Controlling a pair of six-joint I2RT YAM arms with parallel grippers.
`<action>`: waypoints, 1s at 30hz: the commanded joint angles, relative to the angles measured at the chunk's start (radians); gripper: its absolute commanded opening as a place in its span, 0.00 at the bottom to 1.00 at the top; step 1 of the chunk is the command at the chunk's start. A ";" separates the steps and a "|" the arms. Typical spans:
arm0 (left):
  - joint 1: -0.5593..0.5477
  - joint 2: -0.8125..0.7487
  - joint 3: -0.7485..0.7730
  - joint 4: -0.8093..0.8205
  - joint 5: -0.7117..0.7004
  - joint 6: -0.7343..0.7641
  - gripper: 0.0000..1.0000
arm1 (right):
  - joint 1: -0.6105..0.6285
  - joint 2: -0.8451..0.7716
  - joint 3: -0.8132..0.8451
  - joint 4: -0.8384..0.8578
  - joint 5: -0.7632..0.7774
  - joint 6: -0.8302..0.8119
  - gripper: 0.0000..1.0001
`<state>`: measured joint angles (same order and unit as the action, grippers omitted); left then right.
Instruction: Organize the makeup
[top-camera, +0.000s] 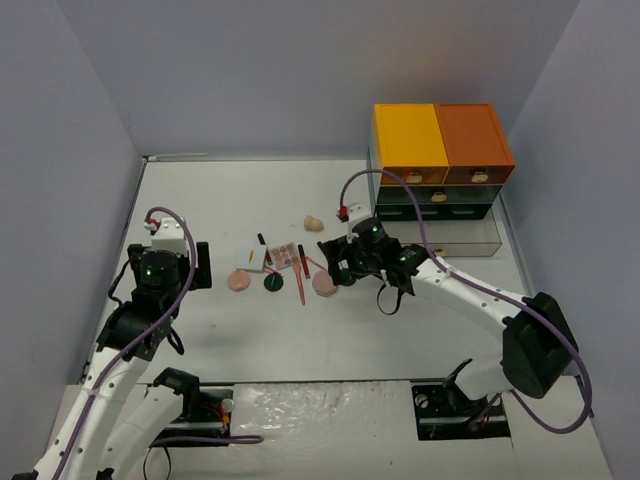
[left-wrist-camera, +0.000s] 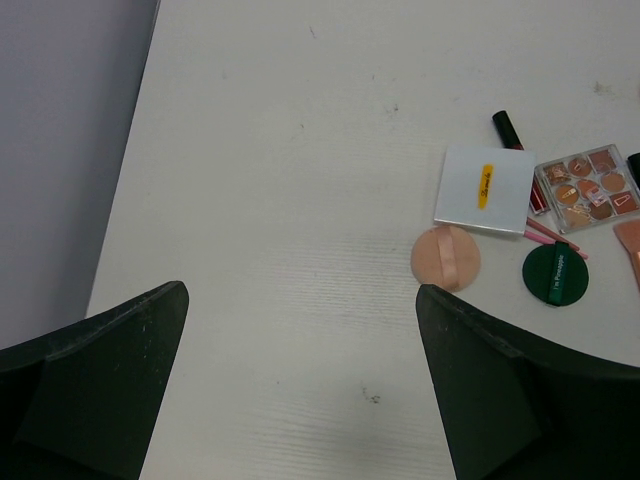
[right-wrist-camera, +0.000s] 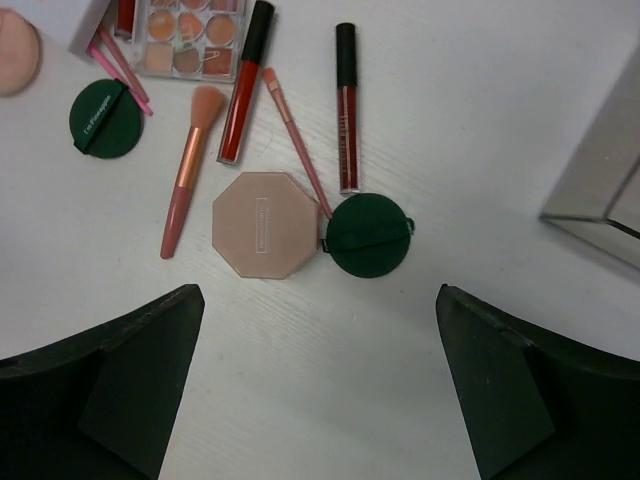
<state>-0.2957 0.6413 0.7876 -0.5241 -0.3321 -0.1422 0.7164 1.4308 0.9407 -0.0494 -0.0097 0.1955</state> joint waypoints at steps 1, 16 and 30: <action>-0.007 -0.056 0.041 -0.040 -0.062 -0.004 0.97 | 0.068 0.133 0.109 0.016 0.061 -0.103 1.00; -0.007 -0.048 0.009 0.012 -0.047 0.006 0.97 | 0.104 0.374 0.214 0.020 0.034 -0.174 0.93; -0.007 -0.045 0.001 0.021 -0.038 0.012 0.97 | 0.121 0.353 0.208 0.026 0.050 -0.171 0.36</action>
<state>-0.2985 0.5854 0.7639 -0.5701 -0.3756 -0.1413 0.8319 1.8460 1.1145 -0.0423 0.0134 0.0333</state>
